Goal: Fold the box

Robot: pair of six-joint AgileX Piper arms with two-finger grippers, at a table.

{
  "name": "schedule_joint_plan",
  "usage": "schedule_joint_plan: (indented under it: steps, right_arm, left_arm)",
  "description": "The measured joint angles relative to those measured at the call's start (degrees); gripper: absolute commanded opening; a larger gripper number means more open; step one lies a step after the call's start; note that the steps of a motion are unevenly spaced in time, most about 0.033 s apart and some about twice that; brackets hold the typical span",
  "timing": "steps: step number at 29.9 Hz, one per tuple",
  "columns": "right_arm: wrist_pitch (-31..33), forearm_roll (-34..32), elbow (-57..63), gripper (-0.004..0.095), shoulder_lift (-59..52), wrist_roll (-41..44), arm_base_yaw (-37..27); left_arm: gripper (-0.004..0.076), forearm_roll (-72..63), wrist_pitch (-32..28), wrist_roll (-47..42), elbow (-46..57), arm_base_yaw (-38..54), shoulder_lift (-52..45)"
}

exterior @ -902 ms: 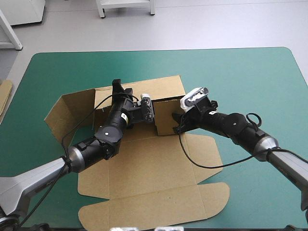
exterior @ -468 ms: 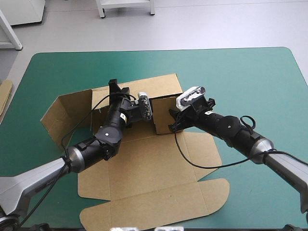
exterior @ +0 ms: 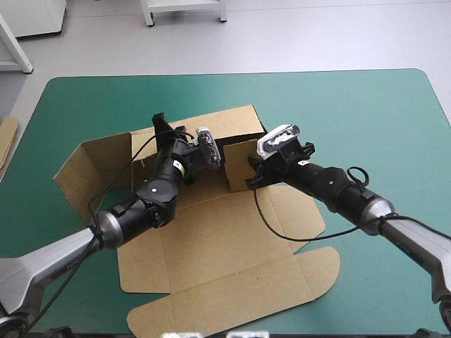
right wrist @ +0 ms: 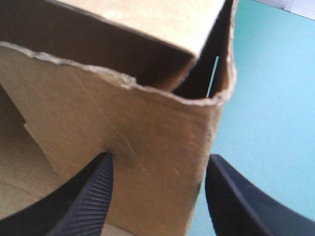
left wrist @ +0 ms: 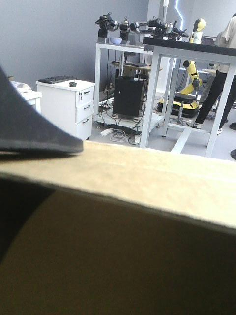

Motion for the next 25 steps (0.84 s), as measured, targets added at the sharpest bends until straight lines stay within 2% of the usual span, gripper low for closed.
schedule_joint_plan:
  steps: [9, 25]
  right_arm:
    - [0.8, 0.0, -4.4, 0.0513, 3.0, 0.0, 0.5]
    - [-5.2, 0.0, -6.5, 0.0494, 6.7, -0.1, 3.0]
  left_arm:
    - [-0.0009, -1.2, 1.3, 0.9, -0.3, 0.3, 0.0]
    - [-0.0009, -2.1, 2.5, 0.9, -0.3, 0.7, 0.1]
